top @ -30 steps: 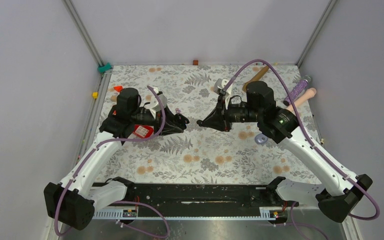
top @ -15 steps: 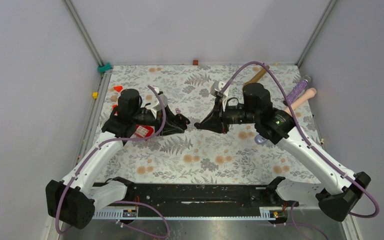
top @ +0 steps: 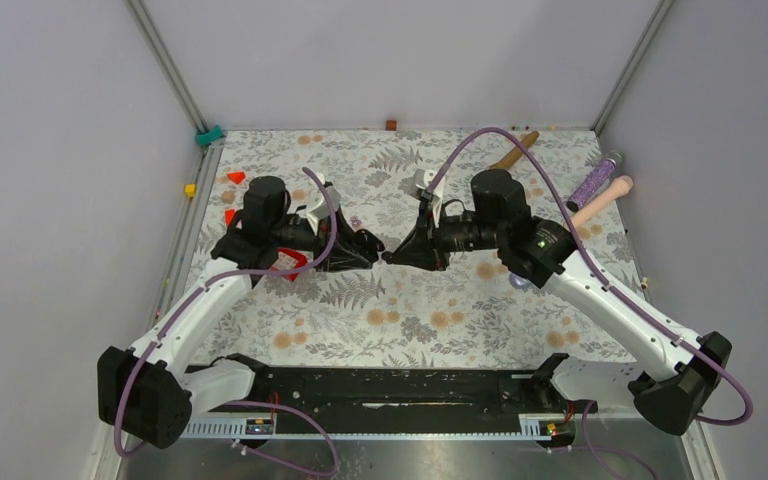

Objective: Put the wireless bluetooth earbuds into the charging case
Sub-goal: Place the earbud in the charging case.

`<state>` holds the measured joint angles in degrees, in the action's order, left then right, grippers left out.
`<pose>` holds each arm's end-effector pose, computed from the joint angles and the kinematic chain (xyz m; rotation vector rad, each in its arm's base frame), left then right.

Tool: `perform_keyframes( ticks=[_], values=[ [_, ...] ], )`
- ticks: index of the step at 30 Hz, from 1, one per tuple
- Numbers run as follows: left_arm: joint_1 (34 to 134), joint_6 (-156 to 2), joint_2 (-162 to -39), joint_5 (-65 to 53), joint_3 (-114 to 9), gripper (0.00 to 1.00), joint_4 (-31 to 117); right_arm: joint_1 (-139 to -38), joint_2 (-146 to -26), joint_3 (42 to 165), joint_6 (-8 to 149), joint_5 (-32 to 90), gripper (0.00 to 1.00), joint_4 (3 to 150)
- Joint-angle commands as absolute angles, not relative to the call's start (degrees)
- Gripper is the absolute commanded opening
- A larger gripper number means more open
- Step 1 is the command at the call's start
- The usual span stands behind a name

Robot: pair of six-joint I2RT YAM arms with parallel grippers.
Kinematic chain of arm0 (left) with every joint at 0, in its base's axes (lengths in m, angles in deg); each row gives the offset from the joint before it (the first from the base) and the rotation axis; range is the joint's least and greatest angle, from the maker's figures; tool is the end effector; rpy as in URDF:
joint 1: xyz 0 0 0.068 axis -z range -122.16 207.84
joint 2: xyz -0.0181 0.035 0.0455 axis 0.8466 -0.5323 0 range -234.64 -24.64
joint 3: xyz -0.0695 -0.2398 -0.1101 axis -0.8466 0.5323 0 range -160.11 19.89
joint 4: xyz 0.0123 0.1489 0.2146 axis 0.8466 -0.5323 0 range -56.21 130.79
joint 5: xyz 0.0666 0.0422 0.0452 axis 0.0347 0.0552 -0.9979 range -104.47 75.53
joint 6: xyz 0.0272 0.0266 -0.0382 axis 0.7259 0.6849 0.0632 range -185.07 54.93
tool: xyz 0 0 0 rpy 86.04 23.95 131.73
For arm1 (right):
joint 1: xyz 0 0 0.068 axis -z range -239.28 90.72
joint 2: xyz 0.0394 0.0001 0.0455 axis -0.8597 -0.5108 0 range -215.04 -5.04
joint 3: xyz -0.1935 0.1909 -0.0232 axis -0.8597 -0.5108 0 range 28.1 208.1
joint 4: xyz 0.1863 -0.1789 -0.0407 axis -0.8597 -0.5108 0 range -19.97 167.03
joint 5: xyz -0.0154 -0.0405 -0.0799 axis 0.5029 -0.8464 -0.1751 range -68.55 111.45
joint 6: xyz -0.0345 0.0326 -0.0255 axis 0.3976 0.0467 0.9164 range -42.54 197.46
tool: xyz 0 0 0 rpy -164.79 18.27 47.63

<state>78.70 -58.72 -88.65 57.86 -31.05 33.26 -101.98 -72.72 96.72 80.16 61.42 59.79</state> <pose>0.2084 -0.1156 0.3240 1.2240 1.4357 -1.3679 0.1763 0.1937 0.3934 -1.1924 1.5293 1.1191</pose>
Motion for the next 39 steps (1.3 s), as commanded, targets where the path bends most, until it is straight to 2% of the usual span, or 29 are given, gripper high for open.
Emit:
perform_keyframes(
  ticks=[1,39],
  values=[
    [79.5,-59.3,-89.0,60.8,-30.7,0.00,36.2,-102.8,-72.6,96.5,81.0,60.5,0.19,62.3],
    [81.2,-59.9,-90.9,62.6,-30.9,0.00,36.2,-105.1,-73.5,93.8,83.9,56.6,0.19,65.2]
  ],
)
